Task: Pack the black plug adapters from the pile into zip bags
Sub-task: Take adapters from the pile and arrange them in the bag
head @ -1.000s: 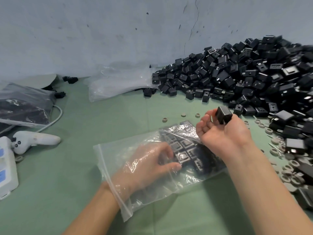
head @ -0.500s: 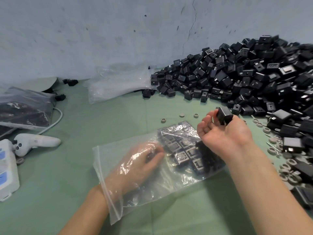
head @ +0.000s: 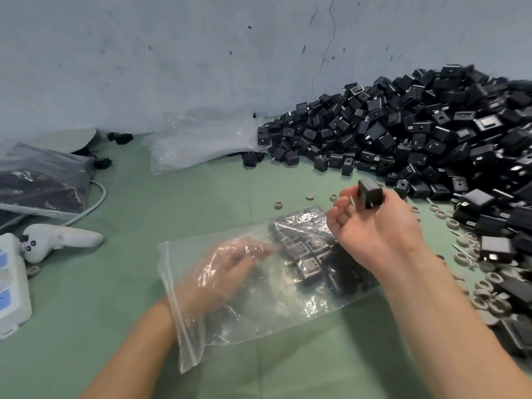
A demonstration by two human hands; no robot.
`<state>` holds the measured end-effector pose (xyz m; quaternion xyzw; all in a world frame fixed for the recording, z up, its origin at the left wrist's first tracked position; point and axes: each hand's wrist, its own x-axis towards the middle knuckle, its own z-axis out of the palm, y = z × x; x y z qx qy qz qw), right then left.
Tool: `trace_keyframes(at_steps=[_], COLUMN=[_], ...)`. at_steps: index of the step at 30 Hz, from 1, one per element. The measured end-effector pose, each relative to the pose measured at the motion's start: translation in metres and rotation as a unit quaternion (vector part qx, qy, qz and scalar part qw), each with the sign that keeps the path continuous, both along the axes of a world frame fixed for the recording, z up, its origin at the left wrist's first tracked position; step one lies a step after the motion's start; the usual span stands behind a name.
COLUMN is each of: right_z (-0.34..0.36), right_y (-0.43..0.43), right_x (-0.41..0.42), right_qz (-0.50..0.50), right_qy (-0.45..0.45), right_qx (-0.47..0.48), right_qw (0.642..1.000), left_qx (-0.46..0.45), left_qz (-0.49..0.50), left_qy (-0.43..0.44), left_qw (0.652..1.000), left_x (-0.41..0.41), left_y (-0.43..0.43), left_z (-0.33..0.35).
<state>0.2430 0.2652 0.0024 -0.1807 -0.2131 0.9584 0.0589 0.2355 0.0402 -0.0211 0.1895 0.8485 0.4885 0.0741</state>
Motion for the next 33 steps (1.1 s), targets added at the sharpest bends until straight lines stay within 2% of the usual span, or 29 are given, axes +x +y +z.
trace_keyframes(at_steps=[3,6,8,10,12,14,16,19,23,26,33], right_z=[0.002,0.007,0.010,0.012,0.014,0.017,0.018,0.015,0.008,0.006,0.010], right_y=[-0.006,-0.017,-0.026,-0.037,-0.047,-0.057,-0.068,-0.085,-0.097,-0.100,-0.111], right_x=[-0.001,-0.002,-0.001,0.001,0.003,0.006,0.010,0.012,0.011,0.012,0.015], right_qz=[0.018,0.035,0.050,0.067,0.095,0.131,0.162,0.192,0.194,0.195,0.198], right_qy=[0.023,0.028,0.025,0.027,0.054,0.097,0.131,0.175,0.192,0.195,0.195], right_qx=[0.033,0.113,0.182,0.260,0.339,0.392,0.433,0.485,0.540,0.545,0.511], right_qw=[0.999,0.993,0.982,0.963,0.934,0.905,0.877,0.835,0.796,0.791,0.813], left_qx=[0.028,0.001,0.049,0.109,0.144,0.141,0.121,0.069,0.020,0.019,0.047], left_qz=[0.049,0.128,0.212,0.285,0.311,0.279,0.203,0.091,0.067,0.069,0.091], left_qy=[-0.012,0.014,0.040,0.103,0.164,0.199,0.217,0.206,0.218,0.229,0.219], left_qw=[0.998,0.992,0.975,0.947,0.925,0.929,0.947,0.972,0.973,0.971,0.970], left_x=[-0.005,-0.013,-0.015,-0.014,-0.007,0.004,0.016,0.030,0.032,0.032,0.033], left_y=[-0.035,-0.068,-0.081,-0.088,-0.085,-0.074,-0.061,-0.047,-0.044,-0.048,-0.055], left_z=[0.013,0.015,0.016,0.022,0.031,0.039,0.042,0.039,0.029,0.026,0.026])
